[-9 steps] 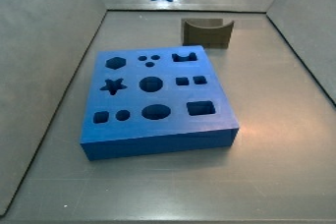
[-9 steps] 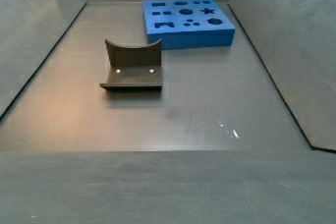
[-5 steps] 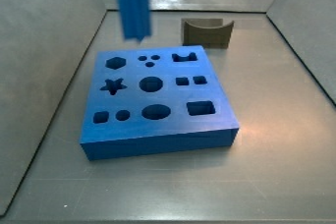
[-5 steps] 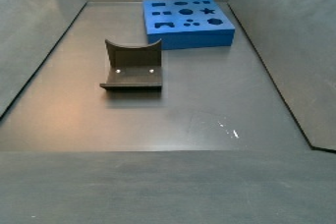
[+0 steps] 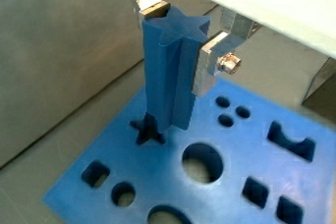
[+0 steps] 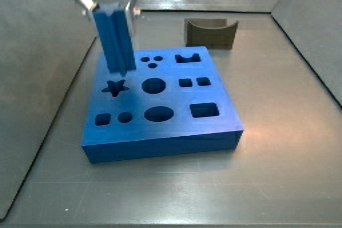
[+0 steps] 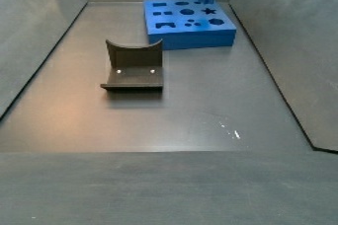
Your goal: Insert the star object.
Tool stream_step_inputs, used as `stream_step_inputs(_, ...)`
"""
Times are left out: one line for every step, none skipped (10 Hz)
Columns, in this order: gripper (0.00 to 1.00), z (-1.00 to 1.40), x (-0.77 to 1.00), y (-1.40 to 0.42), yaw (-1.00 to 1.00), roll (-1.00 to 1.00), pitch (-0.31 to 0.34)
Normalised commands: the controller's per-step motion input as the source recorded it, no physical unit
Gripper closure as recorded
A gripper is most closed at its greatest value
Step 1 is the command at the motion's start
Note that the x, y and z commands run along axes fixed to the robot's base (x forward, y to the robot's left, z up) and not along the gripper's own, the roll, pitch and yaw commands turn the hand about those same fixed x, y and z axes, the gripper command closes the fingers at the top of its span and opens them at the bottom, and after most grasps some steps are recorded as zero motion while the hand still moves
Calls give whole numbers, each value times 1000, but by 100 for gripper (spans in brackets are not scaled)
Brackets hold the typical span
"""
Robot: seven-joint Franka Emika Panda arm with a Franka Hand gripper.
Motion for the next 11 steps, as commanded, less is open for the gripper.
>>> stream_step_inputs(100, -89, 0, -6, 0, 0, 0)
stream_step_inputs(100, -420, -51, 0, 14, 56, 0)
stream_step_inputs(100, -449, -129, 0, 0, 93, 0)
stream_step_inputs(100, -226, -49, 0, 0, 17, 0)
stream_step_inputs(100, -206, -37, 0, 0, 10, 0)
stream_step_inputs(100, -200, -37, -89, 0, 10, 0)
stream_step_inputs(100, -180, -26, -223, -106, 20, 0)
stream_step_inputs(100, -231, -154, -231, -206, -33, -20)
stream_step_inputs(100, -200, -154, -214, -280, -13, -27)
stream_step_inputs(100, -291, 0, -117, -189, 0, -10)
stream_step_inputs(100, -403, 63, -66, -91, 17, 0)
